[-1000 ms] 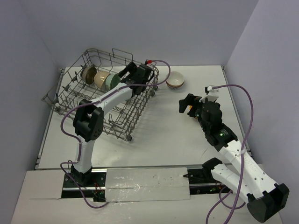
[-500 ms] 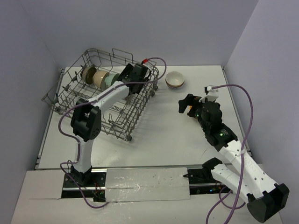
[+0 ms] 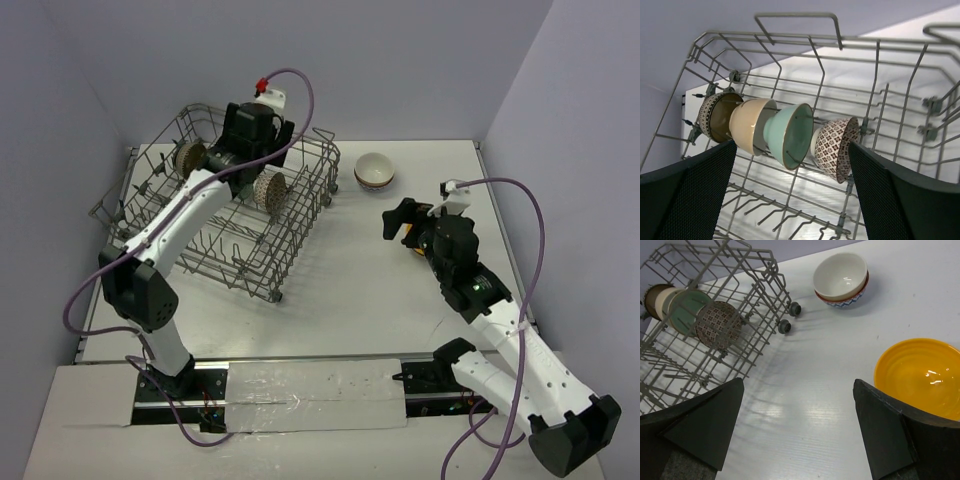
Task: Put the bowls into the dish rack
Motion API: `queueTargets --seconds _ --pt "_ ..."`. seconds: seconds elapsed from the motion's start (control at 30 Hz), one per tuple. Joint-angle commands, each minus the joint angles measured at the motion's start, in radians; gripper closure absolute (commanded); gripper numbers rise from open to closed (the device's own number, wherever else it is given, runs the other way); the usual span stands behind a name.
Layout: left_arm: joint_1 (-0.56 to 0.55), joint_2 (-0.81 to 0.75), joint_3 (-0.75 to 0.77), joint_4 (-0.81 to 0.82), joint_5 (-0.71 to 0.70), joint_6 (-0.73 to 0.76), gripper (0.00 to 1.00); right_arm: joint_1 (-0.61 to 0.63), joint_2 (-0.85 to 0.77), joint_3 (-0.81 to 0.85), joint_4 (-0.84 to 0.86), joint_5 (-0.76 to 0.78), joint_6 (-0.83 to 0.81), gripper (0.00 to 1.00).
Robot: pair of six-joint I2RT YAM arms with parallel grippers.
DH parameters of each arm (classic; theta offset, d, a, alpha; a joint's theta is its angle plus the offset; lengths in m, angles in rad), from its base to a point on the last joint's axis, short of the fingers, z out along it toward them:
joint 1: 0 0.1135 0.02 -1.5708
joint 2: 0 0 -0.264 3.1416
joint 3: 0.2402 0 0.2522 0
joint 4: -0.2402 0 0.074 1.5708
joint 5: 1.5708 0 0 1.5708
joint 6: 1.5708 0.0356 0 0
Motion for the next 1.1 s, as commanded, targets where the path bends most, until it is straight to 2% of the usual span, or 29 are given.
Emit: queueTargets --seconds 0.0,0.13,0.27,0.33,0.43,0.57,0.73,0.87,1.07 --pt "0.034 -0.077 0.032 0.021 0.031 -0.124 0.01 0.004 0.028 0.082 0.002 0.039 0.016 0.03" --pt "0.082 -0.173 -0.002 0.01 0.061 -0.216 0.01 -0.019 0.132 0.197 -0.065 0.086 0.075 0.04" --pt "0.142 -0.328 -0.098 0.011 0.163 -0.293 0.01 -0.067 0.336 0.343 -0.159 0.095 0.113 0.05" --pt "0.179 -0.388 -0.204 0.041 0.177 -0.327 0.01 -0.117 0.423 0.452 -0.203 0.091 0.153 0.07" --pt "0.22 -0.512 -0.354 0.096 0.197 -0.356 0.01 -0.192 0.635 0.573 -0.254 0.043 0.191 0.14" --pt "0.249 -0.656 -0.52 0.169 0.238 -0.367 0.01 -0.242 0.841 0.715 -0.289 0.036 0.222 0.24" --pt "0.252 -0.715 -0.626 0.179 0.206 -0.348 0.01 -0.263 1.129 0.969 -0.369 0.039 0.234 0.3" --pt "0.254 -0.77 -0.692 0.222 0.178 -0.339 0.01 -0.266 1.252 1.059 -0.351 0.033 0.233 0.35" --pt "0.254 -0.801 -0.709 0.242 0.189 -0.341 0.01 -0.271 1.405 1.171 -0.348 0.039 0.231 0.39"
